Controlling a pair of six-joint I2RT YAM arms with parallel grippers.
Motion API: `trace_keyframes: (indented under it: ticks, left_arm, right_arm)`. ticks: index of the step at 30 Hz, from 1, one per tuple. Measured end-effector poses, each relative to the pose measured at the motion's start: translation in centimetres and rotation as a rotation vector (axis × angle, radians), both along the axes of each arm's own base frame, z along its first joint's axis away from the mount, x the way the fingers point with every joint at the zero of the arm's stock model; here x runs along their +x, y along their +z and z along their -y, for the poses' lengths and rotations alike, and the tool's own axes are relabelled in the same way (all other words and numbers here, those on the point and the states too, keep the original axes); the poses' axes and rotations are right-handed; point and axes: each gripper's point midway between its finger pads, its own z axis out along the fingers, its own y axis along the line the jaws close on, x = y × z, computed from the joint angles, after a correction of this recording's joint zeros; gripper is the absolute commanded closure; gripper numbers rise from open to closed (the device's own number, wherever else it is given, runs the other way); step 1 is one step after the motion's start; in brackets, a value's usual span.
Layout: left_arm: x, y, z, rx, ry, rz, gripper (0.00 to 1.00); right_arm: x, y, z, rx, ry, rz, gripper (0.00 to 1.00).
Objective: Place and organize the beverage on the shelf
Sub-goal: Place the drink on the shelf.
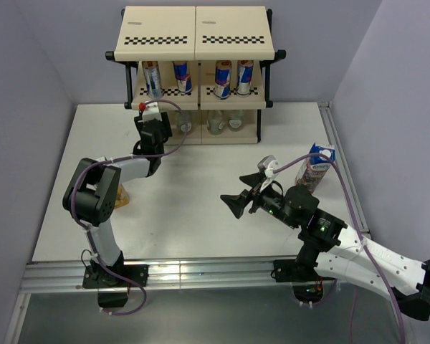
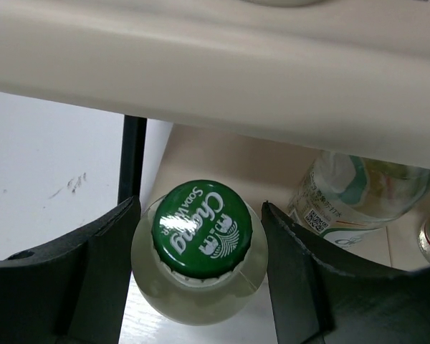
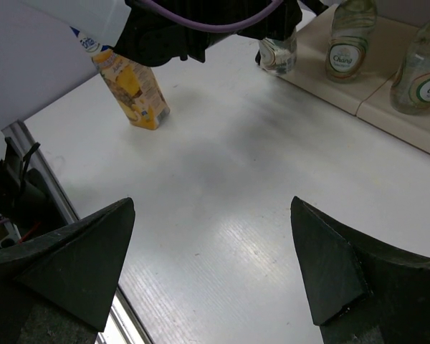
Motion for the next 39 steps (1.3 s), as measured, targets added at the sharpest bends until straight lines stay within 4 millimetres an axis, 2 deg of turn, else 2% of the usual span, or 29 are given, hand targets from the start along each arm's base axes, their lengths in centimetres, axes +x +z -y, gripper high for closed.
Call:
trace_keyframes:
  ticks: [4, 10, 17, 31, 39]
  left_arm:
    - [0.5, -0.8, 0.0, -0.004, -0.006, -0.001, 1.0]
    - [1.7, -0.5, -0.1, -0.01, 0.004, 0.011, 0.98]
    - [2.8, -0.3, 0.1, -0.012, 0.008, 0.023, 0.87]
    - [3.7, -0.2, 0.3, 0.006, 0.002, 0.053, 0.96]
    - [4.1, -0.2, 0.5, -0.007, -0.001, 0.096, 0.96]
  right_arm:
    - [-0.2, 0.4, 0.1, 0.012, 0.006, 0.009, 0.04]
    - [-0.5, 0.8, 0.2, 0.025, 0.015, 0.017, 0.04]
    - [-0.5, 0.7, 0.2, 0.02, 0.019, 0.014, 0.04]
    - [-0.7, 0.5, 0.1, 0.014, 0.031, 0.011, 0.04]
    - [-0.9, 0.5, 0.0, 0.014, 0.041, 0.011, 0.04]
